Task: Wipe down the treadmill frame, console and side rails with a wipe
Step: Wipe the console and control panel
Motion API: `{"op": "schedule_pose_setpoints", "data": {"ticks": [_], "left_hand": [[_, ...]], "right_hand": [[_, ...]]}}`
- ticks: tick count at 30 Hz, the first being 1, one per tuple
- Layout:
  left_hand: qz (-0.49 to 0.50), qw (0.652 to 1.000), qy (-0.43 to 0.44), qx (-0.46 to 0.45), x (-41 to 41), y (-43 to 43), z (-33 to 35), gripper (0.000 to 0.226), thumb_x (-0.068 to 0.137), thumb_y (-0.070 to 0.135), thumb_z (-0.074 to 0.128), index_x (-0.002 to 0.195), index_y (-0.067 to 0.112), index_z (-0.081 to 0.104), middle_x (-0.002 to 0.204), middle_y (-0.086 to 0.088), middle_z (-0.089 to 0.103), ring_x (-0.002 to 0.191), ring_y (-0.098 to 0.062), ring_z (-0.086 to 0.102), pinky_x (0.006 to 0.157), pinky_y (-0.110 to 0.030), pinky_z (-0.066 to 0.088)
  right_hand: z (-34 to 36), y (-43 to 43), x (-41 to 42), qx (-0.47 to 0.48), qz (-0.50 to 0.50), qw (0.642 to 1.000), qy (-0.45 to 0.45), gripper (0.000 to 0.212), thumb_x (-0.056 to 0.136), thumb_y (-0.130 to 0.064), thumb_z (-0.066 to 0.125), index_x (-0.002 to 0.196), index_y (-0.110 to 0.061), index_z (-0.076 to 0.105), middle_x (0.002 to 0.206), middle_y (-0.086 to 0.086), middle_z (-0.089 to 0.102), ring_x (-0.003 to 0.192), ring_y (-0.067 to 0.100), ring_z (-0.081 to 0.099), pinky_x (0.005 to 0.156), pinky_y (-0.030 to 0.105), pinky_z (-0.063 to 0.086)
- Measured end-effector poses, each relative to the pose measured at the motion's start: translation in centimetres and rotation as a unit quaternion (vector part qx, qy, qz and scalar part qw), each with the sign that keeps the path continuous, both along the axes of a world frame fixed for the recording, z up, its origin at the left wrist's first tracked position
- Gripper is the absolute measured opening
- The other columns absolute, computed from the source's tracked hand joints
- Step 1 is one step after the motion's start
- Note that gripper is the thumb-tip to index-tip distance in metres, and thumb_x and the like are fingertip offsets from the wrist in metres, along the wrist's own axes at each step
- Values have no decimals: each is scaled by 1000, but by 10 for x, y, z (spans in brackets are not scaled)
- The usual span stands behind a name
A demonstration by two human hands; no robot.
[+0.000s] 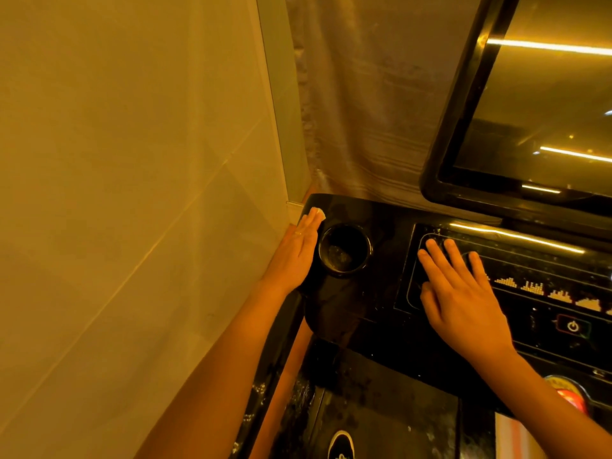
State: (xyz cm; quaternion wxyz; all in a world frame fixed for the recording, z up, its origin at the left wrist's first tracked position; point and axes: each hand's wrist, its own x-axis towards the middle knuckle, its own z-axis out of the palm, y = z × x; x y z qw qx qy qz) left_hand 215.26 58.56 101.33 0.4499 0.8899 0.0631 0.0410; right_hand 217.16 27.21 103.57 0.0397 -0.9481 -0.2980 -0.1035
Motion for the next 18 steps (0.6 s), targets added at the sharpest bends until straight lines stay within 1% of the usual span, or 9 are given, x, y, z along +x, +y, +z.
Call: {"op": "schedule_pose_setpoints", "data": {"ticks": [4, 6, 8, 11, 15, 18], "left_hand": [[-5, 1000, -8, -7, -41, -2, -17, 47, 111, 38, 17, 158, 34, 20, 165, 21, 12, 152, 2, 3, 127, -41, 11], [-1, 1000, 0, -20, -70, -9, -27, 47, 111, 37, 17, 157, 33, 20, 165, 20, 12, 151, 5, 4, 127, -38, 11], [2, 1000, -2, -26, -89, -17, -35, 48, 109, 41, 18, 156, 32, 22, 166, 17, 12, 152, 3, 5, 127, -37, 11], [5, 1000, 6, -29, -82, -14, -31, 49, 108, 44, 17, 155, 34, 21, 166, 15, 13, 151, 4, 5, 127, -36, 10], [-6, 1000, 18, 9, -59, -7, -21, 50, 110, 40, 16, 159, 29, 17, 166, 17, 9, 150, 8, 2, 127, -35, 10], [-14, 1000, 9, 10, -82, -12, -29, 49, 110, 35, 18, 159, 28, 19, 166, 19, 9, 151, 5, 3, 127, -31, 8]], "right_hand": [[0, -1, 0, 6, 3, 1000, 4, 59, 100, -39, 27, 154, -15, 31, 163, 6, 24, 154, 25, 9, 124, 50, 7], [0, -1, 1, 4, 2, 1000, 4, 59, 100, -39, 27, 154, -15, 31, 163, 6, 23, 154, 25, 8, 124, 50, 6], [-1, 0, 0, 3, 2, 1000, 4, 59, 100, -39, 26, 154, -16, 30, 163, 6, 23, 154, 25, 8, 124, 50, 6], [-1, 0, 0, 6, 2, 1000, 3, 59, 100, -40, 26, 154, -16, 30, 162, 6, 23, 153, 25, 9, 124, 50, 7], [0, 0, 0, 8, 3, 1000, 5, 59, 100, -39, 26, 154, -16, 30, 162, 6, 23, 153, 25, 9, 124, 50, 6], [0, -1, 0, 10, 2, 1000, 6, 59, 100, -40, 27, 154, -16, 29, 162, 6, 23, 154, 25, 9, 124, 50, 6]]}}
